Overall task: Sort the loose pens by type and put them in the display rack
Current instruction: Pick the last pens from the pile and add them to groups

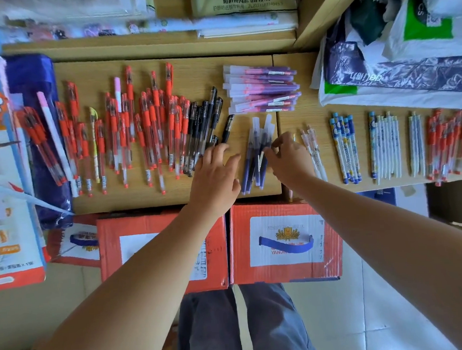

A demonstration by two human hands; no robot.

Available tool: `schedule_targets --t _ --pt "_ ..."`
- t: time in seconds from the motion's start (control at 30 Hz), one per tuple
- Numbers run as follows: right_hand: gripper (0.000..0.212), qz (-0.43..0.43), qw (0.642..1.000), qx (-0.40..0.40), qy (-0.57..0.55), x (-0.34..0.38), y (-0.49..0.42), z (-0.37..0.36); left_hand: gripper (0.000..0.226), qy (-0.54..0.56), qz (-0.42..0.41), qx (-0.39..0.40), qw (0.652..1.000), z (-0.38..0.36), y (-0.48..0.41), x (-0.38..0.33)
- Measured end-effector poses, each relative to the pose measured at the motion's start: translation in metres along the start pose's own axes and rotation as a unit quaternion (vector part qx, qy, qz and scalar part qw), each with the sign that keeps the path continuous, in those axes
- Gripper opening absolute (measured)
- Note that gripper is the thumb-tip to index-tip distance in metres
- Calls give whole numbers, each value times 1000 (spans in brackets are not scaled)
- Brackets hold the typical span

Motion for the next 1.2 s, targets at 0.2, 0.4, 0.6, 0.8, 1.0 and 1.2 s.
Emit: schedule_targets --t 0.2,0.4,0.6,0.8,1.0,1.2 --pt "14 117 993 20 18 30 5 17 39 54 79 -67 993 21 20 11" --pt "17 307 948 64 49 113 17 -2 34 82 200 -126 968 39 60 58" --pt "44 406 871 190 199 191 20 -71 49 113 290 -108 944 34 104 120" --pt "63 460 767 195 402 224 18 -107 58 144 291 -71 943 22 119 151" --pt "51 490 767 196 367 211 13 -100 56 171 285 -75 940 26 112 159" --pt "66 499 764 165 374 241 3 -103 57 167 267 -92 945 32 101 165"
Point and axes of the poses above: each hand's wrist, its own y-axis away from the middle knuckle, its own z-axis out of the back of the hand, x = y × z, the point moved 2 cm from there along -y, towards the middle knuckle, and after that the axes turned 4 degrees about x, right-handed, at the moved point
